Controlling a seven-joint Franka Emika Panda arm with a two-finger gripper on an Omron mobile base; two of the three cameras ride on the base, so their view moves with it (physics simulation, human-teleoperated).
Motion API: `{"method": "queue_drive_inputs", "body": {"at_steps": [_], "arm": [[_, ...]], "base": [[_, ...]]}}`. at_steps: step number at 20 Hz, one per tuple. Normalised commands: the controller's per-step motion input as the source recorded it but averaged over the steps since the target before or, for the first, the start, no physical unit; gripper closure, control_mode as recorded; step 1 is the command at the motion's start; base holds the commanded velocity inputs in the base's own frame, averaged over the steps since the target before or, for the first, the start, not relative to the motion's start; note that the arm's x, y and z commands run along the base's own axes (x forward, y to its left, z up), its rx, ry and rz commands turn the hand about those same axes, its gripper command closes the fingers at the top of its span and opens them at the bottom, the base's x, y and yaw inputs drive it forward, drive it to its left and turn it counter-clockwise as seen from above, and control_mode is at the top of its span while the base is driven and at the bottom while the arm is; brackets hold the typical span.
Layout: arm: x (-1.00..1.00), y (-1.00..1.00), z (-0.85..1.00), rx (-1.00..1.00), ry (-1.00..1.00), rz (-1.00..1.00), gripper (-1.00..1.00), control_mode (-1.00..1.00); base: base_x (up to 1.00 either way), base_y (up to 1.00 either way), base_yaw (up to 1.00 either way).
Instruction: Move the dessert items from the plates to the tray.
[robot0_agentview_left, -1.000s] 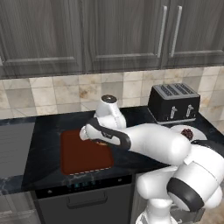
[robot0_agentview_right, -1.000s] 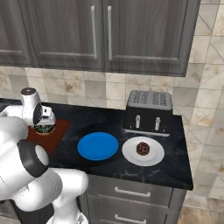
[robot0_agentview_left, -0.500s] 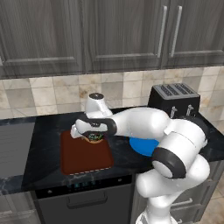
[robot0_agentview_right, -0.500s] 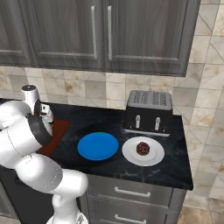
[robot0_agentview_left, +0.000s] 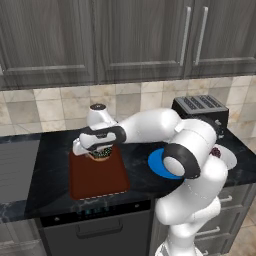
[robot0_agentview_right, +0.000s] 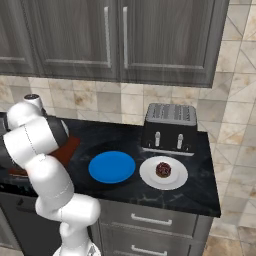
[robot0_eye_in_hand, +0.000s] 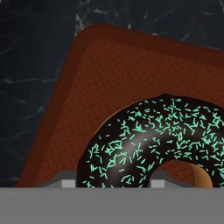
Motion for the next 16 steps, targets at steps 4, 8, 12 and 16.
{"method": "queue_drive_inputs", "body": {"at_steps": [4,8,12,16], "arm": [[0.27,0.08,-0.27,-0.07,0.05,0.0,1.0,-1.0],[0.01,0.0,-0.47,-0.06,0.05,0.0,1.0,-1.0],[0.04,0.0,-0.42,-0.07,0.02,0.0,1.0,-1.0],[0.12,0.0,-0.38,-0.07,0.02,0.0,1.0,-1.0]], "base": [[0.0,0.0,0.0],[0.0,0.0,0.0],[0.0,0.0,0.0],[0.0,0.0,0.0]]}}
